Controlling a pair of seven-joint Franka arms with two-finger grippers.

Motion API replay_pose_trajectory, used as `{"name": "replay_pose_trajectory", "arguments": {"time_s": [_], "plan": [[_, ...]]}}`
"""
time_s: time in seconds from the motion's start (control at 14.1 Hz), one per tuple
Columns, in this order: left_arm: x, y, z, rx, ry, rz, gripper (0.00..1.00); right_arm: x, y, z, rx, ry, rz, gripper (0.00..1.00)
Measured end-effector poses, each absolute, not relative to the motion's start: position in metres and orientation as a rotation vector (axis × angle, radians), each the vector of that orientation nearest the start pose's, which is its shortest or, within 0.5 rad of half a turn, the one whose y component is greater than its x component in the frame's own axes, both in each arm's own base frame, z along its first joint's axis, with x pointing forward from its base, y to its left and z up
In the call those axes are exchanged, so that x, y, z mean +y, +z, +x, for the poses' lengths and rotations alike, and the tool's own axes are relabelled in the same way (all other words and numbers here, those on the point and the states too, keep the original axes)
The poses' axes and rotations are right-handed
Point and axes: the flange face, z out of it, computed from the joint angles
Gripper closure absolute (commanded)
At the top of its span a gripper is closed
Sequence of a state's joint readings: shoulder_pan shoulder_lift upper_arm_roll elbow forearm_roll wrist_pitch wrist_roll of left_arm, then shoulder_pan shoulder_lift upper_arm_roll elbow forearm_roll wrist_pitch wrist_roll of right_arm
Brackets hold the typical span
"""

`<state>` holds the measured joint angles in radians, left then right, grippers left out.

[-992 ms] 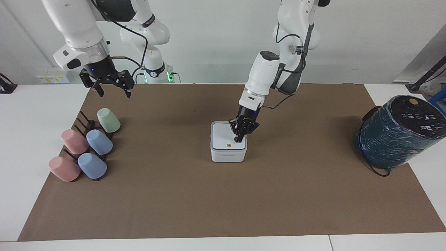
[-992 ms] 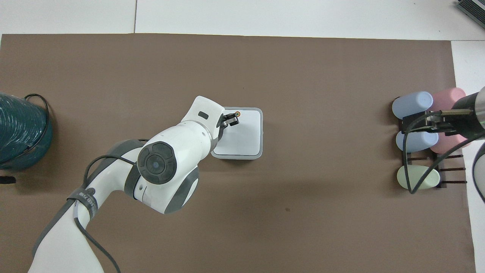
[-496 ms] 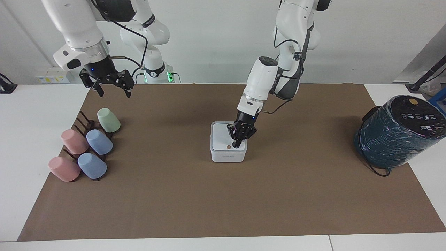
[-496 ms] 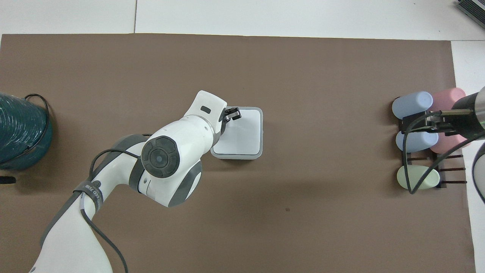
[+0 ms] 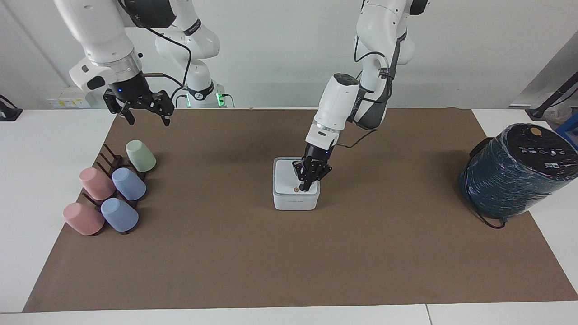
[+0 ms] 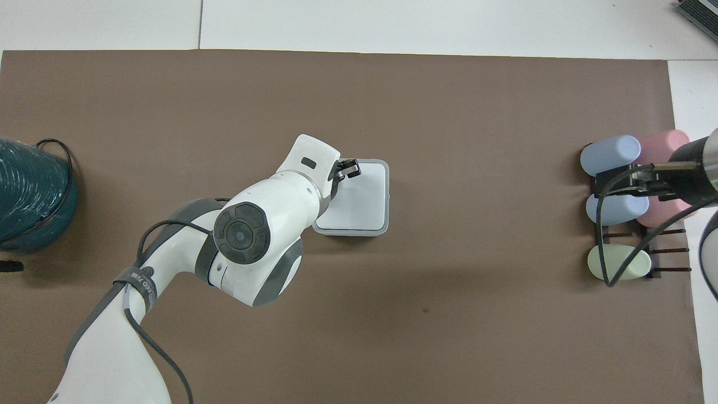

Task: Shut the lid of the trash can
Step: 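Push the lid down toward the can opening with the left gripper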

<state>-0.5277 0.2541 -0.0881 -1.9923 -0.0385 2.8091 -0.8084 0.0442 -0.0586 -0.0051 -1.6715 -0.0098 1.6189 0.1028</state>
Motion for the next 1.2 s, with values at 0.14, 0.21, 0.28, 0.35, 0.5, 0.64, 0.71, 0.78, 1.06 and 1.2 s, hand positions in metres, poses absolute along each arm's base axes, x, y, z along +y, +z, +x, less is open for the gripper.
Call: {"name": "replay_pose_trajectory", "arguments": {"time_s": [0.14,0.21,0.28,0.35,0.5,0.64,0.71,0.78,1.06,1.2], "plan": [[-0.372,0.399,0.528,-0.397,-0.717,-3.450,0.84,0.020,0.613,0.539,0.099,-0.010,-3.149,0.00],[-0.375,0.397,0.528,-0.392,-0.714,-3.452,0.84,0.020,0.613,0.539,0.099,-0.010,-3.149,0.00],[-0.378,0.397,0.530,-0.388,-0.719,-3.455,0.85,0.020,0.613,0.539,0.099,-0.010,-3.149,0.00],[-0.380,0.397,0.530,-0.384,-0.722,-3.458,0.86,0.020,0.613,0.539,0.099,-0.010,-3.149,0.00],[-0.383,0.396,0.532,-0.382,-0.725,-3.460,0.86,0.020,0.613,0.539,0.099,-0.010,-3.149,0.00],[-0.383,0.396,0.533,-0.383,-0.725,-3.460,0.86,0.020,0.613,0.539,0.100,-0.010,-3.149,0.00],[-0.383,0.396,0.533,-0.383,-0.725,-3.460,0.86,0.020,0.613,0.539,0.100,-0.010,-3.149,0.00],[-0.383,0.396,0.533,-0.383,-0.724,-3.459,0.86,0.020,0.613,0.539,0.100,-0.010,-3.149,0.00],[-0.385,0.401,0.538,-0.379,-0.640,-3.441,0.85,0.020,0.613,0.539,0.100,-0.010,-3.149,0.00],[-0.388,0.406,0.542,-0.375,-0.576,-3.427,0.85,0.020,0.613,0.539,0.100,-0.010,-3.149,0.00]]}}
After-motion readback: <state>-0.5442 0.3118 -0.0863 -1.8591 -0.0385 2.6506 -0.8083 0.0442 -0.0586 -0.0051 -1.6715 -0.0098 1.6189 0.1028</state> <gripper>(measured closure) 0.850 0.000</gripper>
